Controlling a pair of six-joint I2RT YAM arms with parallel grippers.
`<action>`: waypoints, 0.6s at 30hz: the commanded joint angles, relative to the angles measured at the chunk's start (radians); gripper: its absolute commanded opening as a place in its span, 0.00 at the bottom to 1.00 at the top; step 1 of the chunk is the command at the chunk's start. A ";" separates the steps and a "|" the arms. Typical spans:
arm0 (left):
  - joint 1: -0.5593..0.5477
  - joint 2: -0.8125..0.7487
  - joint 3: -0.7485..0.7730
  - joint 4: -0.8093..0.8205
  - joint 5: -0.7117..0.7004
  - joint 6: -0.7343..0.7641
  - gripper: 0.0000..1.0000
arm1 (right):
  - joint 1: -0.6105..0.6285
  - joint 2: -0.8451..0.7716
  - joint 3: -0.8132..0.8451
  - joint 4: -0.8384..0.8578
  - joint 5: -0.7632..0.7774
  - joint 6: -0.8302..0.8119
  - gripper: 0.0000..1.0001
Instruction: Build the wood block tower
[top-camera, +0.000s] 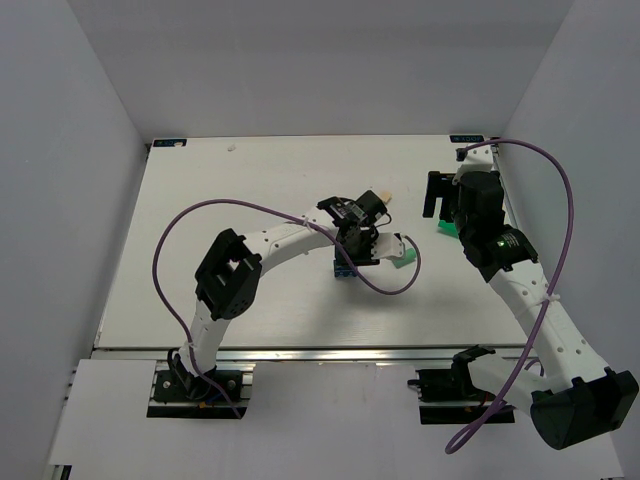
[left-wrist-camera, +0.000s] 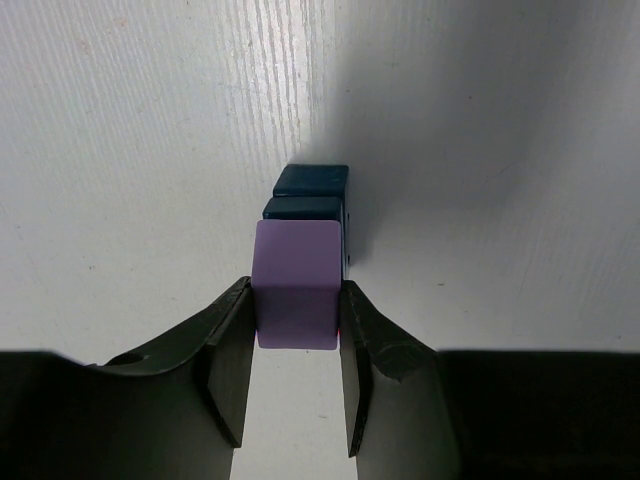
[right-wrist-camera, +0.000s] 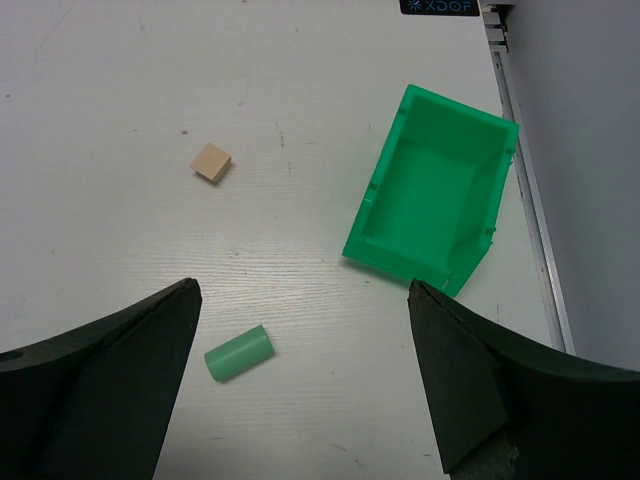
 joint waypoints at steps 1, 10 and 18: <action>-0.007 -0.021 -0.010 0.012 -0.003 -0.005 0.05 | -0.001 -0.004 0.008 0.024 0.007 -0.003 0.89; -0.007 -0.025 -0.015 0.015 -0.012 -0.008 0.06 | -0.001 -0.003 0.010 0.023 0.007 -0.003 0.89; -0.008 -0.022 -0.007 0.011 -0.003 -0.005 0.08 | -0.001 -0.004 0.008 0.024 0.005 -0.003 0.89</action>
